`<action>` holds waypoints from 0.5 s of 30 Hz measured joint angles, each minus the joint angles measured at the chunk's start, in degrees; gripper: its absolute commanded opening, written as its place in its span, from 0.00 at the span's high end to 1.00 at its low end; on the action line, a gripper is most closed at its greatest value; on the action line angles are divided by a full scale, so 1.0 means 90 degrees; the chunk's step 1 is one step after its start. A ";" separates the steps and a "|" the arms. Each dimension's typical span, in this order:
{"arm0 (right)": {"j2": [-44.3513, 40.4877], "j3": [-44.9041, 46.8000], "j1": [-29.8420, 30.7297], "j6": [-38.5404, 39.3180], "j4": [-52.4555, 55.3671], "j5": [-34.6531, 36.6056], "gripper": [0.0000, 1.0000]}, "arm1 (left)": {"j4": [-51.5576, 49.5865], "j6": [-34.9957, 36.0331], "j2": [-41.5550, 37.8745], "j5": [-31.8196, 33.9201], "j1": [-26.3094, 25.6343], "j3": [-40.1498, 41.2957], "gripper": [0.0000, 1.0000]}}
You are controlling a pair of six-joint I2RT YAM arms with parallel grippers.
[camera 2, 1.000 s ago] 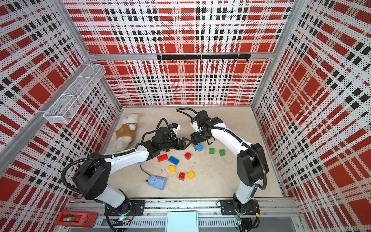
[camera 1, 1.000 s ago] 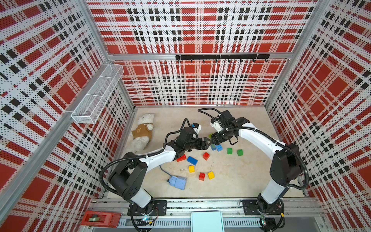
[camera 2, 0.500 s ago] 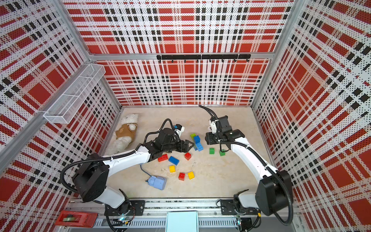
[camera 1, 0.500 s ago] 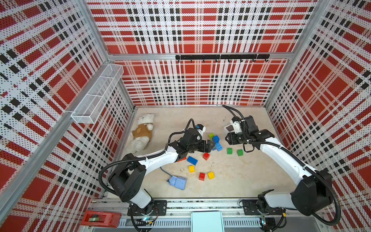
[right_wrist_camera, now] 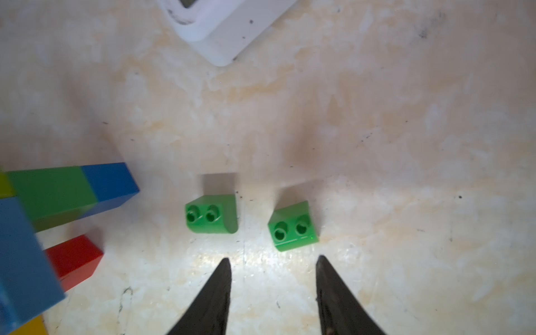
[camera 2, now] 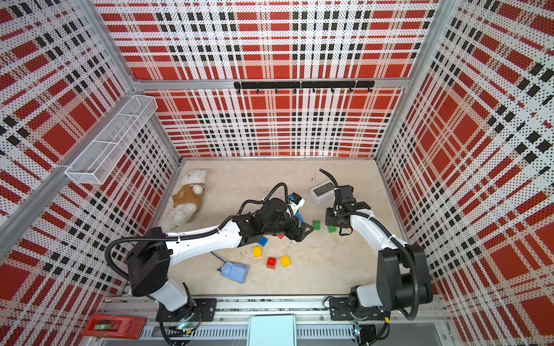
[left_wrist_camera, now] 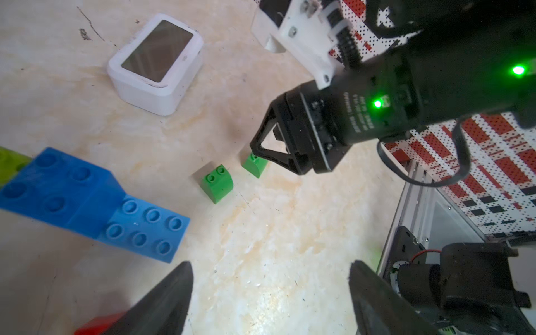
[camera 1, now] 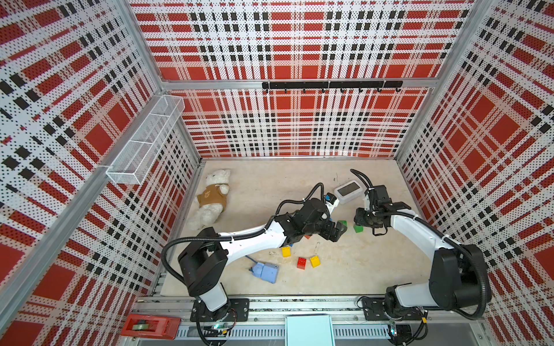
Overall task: Assemble a fork with lego
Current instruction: Pick up the lego brick from the center of the board.
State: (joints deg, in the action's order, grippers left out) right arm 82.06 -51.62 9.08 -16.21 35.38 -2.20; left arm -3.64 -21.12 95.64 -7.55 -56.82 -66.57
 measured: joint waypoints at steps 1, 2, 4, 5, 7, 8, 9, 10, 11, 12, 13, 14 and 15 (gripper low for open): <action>0.0080 0.0000 -0.0034 0.0015 -0.0005 0.0000 0.50 | -0.0015 0.0010 0.0027 0.0015 -0.0015 -0.0017 0.13; 0.0182 0.0000 -0.0053 0.0036 -0.0015 -0.0002 0.50 | -0.0034 0.0022 0.0049 0.0029 -0.0015 -0.0032 0.13; 0.0355 -0.0002 -0.0056 0.0080 -0.0019 -0.0005 0.50 | -0.0075 0.0036 0.0073 0.0051 -0.0012 -0.0039 0.13; 0.0435 -0.0002 -0.0056 0.0112 -0.0022 -0.0002 0.50 | -0.0104 0.0044 0.0083 0.0058 -0.0012 -0.0039 0.13; 0.0588 -0.0002 -0.0056 0.0182 -0.0051 -0.0002 0.50 | -0.0141 0.0049 0.0083 0.0063 -0.0002 -0.0039 0.13; 0.0648 -0.0002 -0.0056 0.0206 -0.0066 -0.0007 0.50 | -0.0148 0.0049 0.0083 0.0061 0.0012 -0.0039 0.13; 0.0704 -0.0002 -0.0056 0.0236 -0.0085 -0.0010 0.50 | -0.0151 0.0049 0.0083 0.0061 0.0022 -0.0039 0.13; 0.0753 -0.0002 -0.0056 0.0265 -0.0097 -0.0015 0.50 | -0.0155 0.0049 0.0083 0.0061 0.0032 -0.0039 0.13; 0.0799 -0.0005 -0.0056 0.0304 -0.0104 -0.0017 0.50 | -0.0165 0.0049 0.0083 0.0061 0.0044 -0.0039 0.13; 0.0850 -0.0010 -0.0056 0.0335 -0.0104 -0.0024 0.51 | -0.0172 0.0046 0.0083 0.0058 0.0063 -0.0039 0.13; 0.0884 -0.0015 -0.0056 0.0355 -0.0104 -0.0024 0.52 | -0.0175 0.0046 0.0083 0.0058 0.0075 -0.0039 0.13; 0.0916 -0.0017 -0.0056 0.0376 -0.0109 -0.0029 0.53 | -0.0175 0.0046 0.0083 0.0058 0.0092 -0.0039 0.13; 0.0947 -0.0017 -0.0056 0.0398 -0.0107 -0.0027 0.53 | -0.0175 0.0046 0.0083 0.0058 0.0104 -0.0039 0.13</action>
State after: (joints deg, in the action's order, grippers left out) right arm 90.59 -51.77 8.58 -12.62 34.41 -2.44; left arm -5.21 -20.71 96.38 -7.03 -55.88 -66.92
